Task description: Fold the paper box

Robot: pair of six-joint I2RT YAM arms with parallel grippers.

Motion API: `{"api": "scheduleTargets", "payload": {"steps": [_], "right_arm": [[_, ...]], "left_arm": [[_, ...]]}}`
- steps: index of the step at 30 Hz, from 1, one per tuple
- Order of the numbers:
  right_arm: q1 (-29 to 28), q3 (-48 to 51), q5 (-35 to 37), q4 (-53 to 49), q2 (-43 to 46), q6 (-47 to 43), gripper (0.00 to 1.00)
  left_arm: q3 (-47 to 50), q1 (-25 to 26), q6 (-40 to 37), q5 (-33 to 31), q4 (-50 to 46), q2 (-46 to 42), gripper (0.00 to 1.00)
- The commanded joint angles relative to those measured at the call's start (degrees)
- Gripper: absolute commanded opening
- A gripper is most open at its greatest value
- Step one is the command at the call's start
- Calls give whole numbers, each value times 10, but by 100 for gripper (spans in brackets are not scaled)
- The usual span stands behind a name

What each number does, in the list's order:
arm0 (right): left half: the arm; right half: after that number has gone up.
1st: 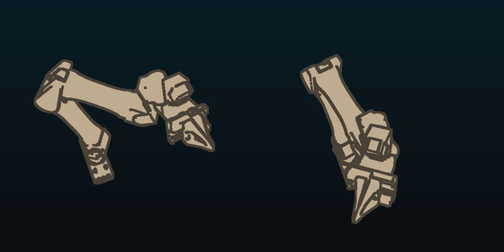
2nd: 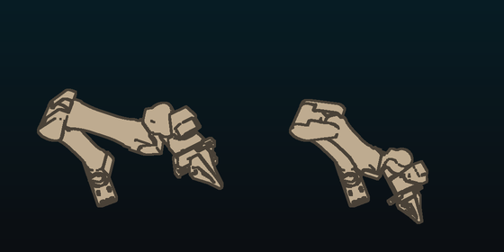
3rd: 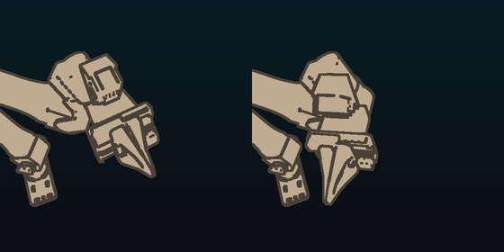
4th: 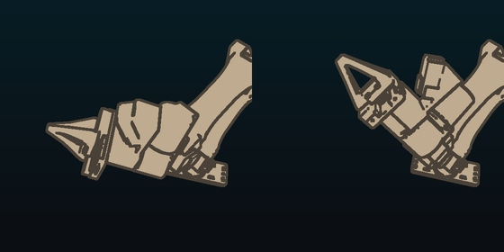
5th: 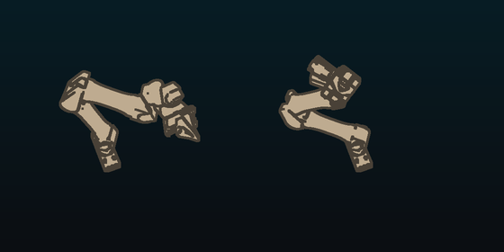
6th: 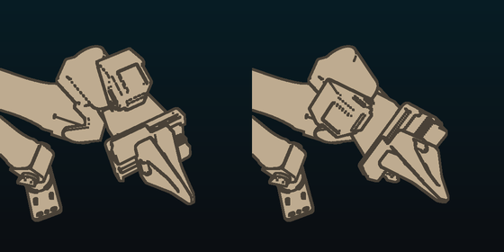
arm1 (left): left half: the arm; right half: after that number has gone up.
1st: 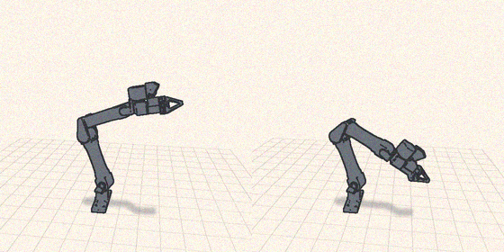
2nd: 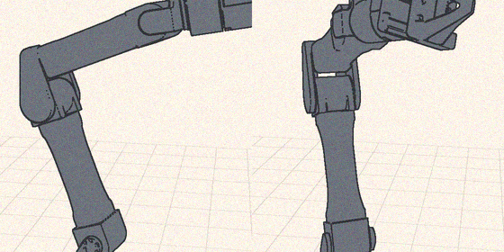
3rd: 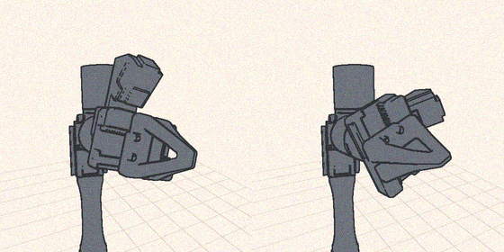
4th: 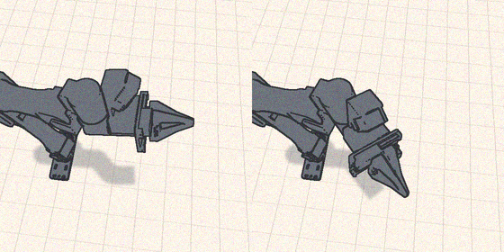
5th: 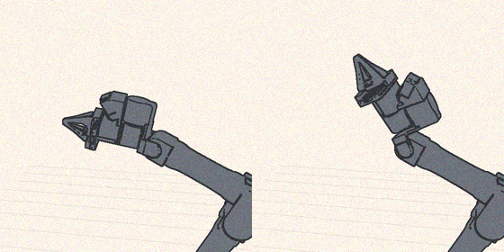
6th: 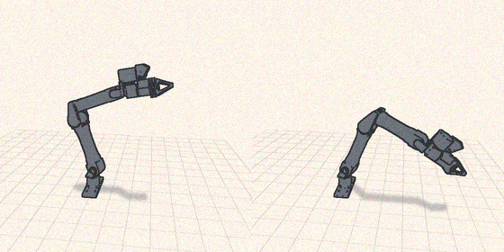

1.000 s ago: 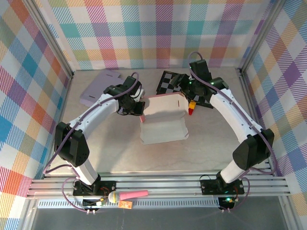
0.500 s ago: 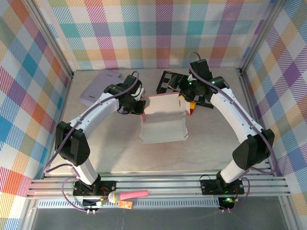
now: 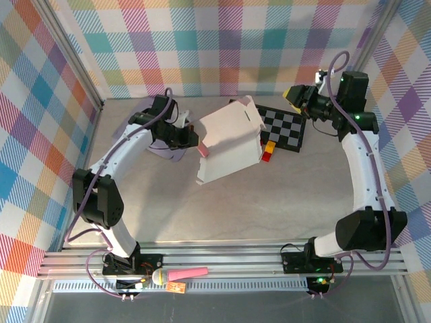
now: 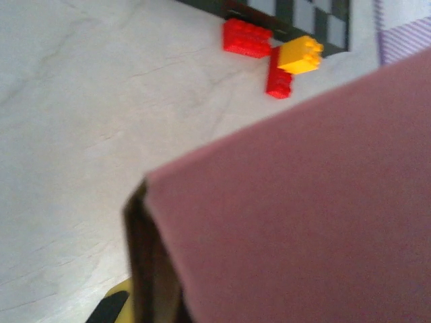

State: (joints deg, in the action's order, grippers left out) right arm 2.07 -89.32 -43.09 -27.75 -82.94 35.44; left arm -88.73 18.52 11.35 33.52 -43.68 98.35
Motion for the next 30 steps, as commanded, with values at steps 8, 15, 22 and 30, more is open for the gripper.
{"api": "scheduleTargets", "payload": {"steps": [8,15,22,30], "right_arm": [[-9,5,-223,126,-75,-35,42],[-47,-38,-198,-39,-92,-191,42],[-59,-30,-195,-47,-88,-202,39],[-76,-37,-157,-82,-86,-234,37]], "left_arm": [[-15,-9,-2,137,13,23,0],[-17,-9,-14,140,-7,23,0],[-16,-10,-22,139,-21,22,0],[-17,-9,-22,138,-23,19,0]]}}
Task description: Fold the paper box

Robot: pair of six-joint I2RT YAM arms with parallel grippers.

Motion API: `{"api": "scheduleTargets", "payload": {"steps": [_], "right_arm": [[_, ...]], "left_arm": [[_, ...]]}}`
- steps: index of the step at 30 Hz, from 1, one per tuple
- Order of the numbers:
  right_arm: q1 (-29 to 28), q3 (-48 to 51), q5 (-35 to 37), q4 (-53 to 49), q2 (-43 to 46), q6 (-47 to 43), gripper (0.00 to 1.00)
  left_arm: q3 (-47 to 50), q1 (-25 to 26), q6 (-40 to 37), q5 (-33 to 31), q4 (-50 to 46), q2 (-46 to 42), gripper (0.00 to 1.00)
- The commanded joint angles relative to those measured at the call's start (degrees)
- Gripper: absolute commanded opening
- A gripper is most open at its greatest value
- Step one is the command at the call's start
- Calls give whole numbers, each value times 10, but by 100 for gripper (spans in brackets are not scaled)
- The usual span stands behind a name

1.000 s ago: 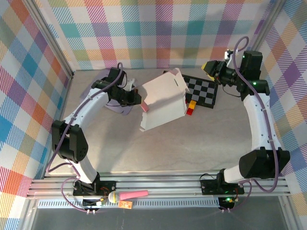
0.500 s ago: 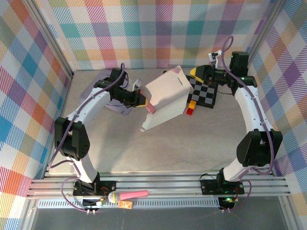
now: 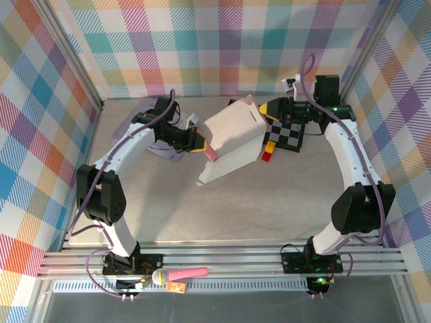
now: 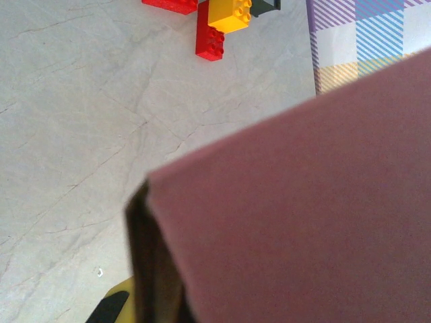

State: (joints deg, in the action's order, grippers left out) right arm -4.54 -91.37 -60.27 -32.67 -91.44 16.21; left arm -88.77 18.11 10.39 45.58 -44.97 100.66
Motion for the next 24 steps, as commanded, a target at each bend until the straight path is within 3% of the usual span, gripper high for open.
{"api": "scheduleTargets", "payload": {"steps": [1,10,24], "right_arm": [[-12,-18,22,-36,-1,-46,37],[-31,-26,86,-57,1,-67,36],[-96,-43,279,-107,18,-137,31]], "left_arm": [[-16,-5,-13,17,-10,-4,0],[-14,-5,-20,9,-19,-13,0],[-17,-5,-34,-3,-34,-21,0]]}}
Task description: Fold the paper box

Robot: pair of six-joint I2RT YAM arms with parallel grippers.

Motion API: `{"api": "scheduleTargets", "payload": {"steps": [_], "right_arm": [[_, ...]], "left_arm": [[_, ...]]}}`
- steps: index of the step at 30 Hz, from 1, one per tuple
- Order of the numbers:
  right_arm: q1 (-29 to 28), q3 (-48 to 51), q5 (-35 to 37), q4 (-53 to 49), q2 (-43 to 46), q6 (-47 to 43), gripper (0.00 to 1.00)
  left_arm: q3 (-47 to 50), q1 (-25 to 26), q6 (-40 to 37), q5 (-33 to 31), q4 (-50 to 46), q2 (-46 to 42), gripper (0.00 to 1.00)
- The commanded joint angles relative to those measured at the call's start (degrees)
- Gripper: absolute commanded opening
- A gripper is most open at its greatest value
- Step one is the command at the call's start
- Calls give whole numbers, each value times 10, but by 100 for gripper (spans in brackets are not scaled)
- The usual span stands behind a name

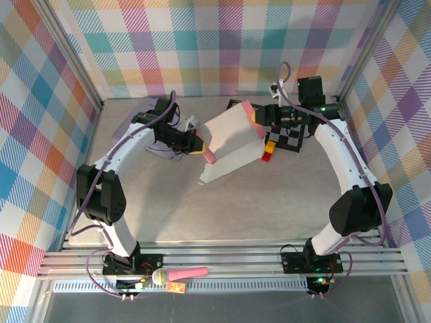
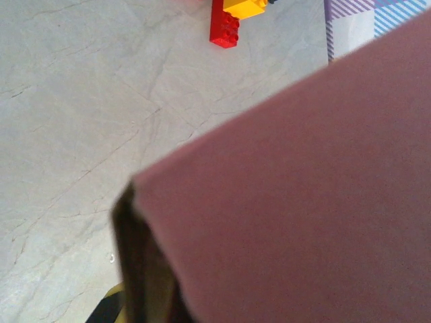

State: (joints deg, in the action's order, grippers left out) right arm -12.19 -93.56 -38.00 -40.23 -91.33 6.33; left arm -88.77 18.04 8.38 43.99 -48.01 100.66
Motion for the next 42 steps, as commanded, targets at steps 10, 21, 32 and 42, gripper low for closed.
{"api": "scheduleTargets", "payload": {"steps": [10,21,32,42], "right_arm": [[-91,-23,238,-55,20,-97,31],[-166,-51,466,-73,-31,-114,25],[-216,-84,623,-87,-72,-101,0],[-216,-130,628,-126,-102,-92,9]], "left_arm": [[-26,3,-20,0,-15,-21,0],[-25,17,-30,-16,-31,-25,0],[-27,23,-35,-32,-45,-30,0],[-26,27,-36,-42,-49,-29,0]]}}
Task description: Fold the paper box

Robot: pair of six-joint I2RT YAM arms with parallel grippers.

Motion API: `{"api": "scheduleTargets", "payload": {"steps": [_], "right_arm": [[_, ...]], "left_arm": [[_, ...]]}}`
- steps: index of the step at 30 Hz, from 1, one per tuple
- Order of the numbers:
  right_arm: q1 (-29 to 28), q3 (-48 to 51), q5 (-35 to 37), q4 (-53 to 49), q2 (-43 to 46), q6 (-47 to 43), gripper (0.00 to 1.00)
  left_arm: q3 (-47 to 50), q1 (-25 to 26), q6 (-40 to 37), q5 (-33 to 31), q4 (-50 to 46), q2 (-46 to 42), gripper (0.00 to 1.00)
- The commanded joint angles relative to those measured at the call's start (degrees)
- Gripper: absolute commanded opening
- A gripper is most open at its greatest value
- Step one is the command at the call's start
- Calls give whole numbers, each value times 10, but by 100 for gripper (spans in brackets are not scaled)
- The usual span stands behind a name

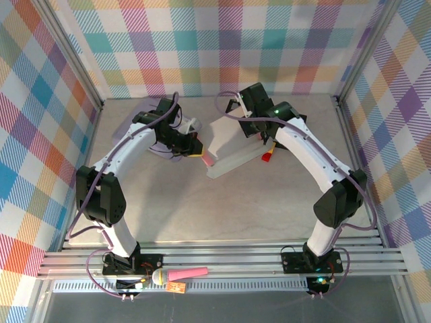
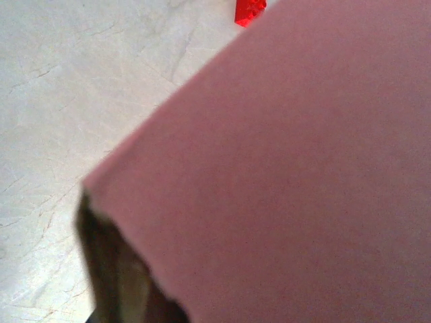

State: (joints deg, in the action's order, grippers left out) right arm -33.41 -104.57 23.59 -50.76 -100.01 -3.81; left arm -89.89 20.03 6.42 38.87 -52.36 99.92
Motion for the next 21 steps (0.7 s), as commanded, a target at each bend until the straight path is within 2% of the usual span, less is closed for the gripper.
{"api": "scheduleTargets", "payload": {"steps": [1,10,13,21], "right_arm": [[-3,-23,13,-22,-17,10,10],[-3,-55,40,-45,-45,20,13],[-5,-77,74,-63,-59,35,2],[-54,-164,290,-167,-131,129,0]], "left_arm": [[-16,7,-17,9,-6,-21,0],[-21,8,-17,7,-6,-16,0],[-22,9,-15,4,-6,-14,0],[-33,16,3,-4,1,-7,0]]}}
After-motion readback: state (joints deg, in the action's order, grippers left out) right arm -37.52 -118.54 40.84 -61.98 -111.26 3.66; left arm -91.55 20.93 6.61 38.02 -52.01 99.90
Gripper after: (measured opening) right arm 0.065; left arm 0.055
